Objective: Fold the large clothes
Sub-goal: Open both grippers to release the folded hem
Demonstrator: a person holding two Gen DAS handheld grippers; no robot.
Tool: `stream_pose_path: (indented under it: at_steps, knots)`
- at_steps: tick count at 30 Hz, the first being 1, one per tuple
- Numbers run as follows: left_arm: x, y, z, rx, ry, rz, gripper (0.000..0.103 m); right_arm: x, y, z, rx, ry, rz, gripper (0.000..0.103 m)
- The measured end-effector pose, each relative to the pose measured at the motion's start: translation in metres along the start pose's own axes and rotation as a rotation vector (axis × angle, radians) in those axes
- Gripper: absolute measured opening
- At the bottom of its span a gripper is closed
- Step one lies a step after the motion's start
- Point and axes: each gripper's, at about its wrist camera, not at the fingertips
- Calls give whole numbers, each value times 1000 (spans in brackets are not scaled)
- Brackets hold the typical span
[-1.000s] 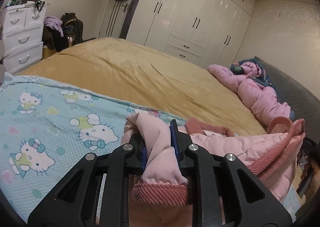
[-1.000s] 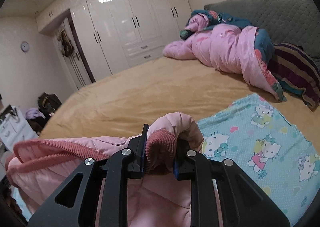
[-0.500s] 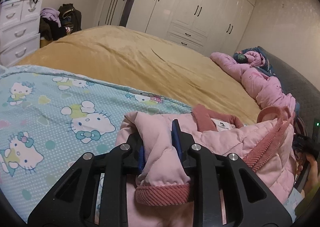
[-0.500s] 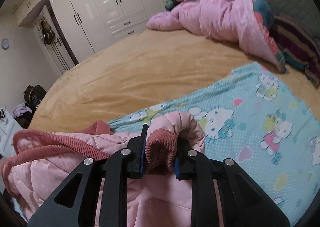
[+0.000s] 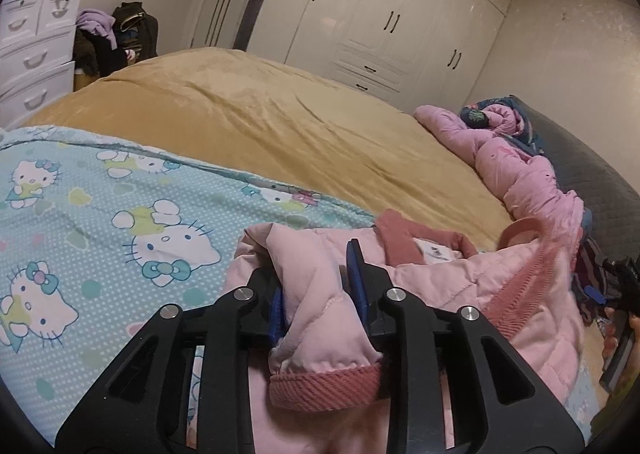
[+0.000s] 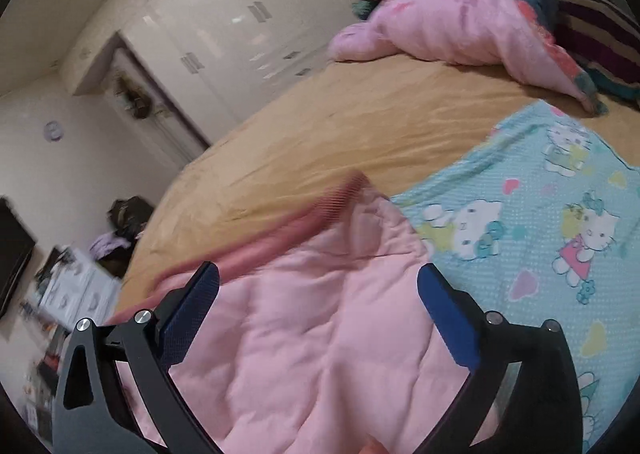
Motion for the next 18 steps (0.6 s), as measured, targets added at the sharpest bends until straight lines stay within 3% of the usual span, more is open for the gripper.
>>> stream_pose_path:
  at_steps: [3, 5, 6, 9, 11, 13, 15, 18]
  knots:
    - [-3, 7, 5, -12, -1, -19, 33, 24, 13, -38, 17, 53, 87, 99]
    - [-5, 12, 8, -27, 2, -39, 39, 45, 9, -75, 101, 118, 119, 99]
    - [-5, 17, 11, -42, 5, -59, 50, 55, 4, -94, 142, 160, 114, 99]
    - [-8, 40, 21, -107, -3, -61, 77, 69, -19, -133, 215, 259, 28, 98]
    - [-10, 63, 29, -141, -29, 13, 80, 69, -38, -146, 220, 321, -64, 98]
    - [-10, 76, 33, -142, -71, 55, 83, 66, -50, -153, 165, 420, -112, 98]
    - [-6, 70, 32, -103, -104, 113, 88, 65, -43, -151, 149, 405, -70, 98]
    - [16, 24, 14, 64, -124, 185, 90, 58, -15, -127, 56, 354, 2, 97]
Point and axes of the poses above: each gripper's, at about its wrist camera, not at the fingertips, and y roughly against the way its jaws point, x to its left, z to its top, and after that the axes turned 11 degrees about -y, right-handed
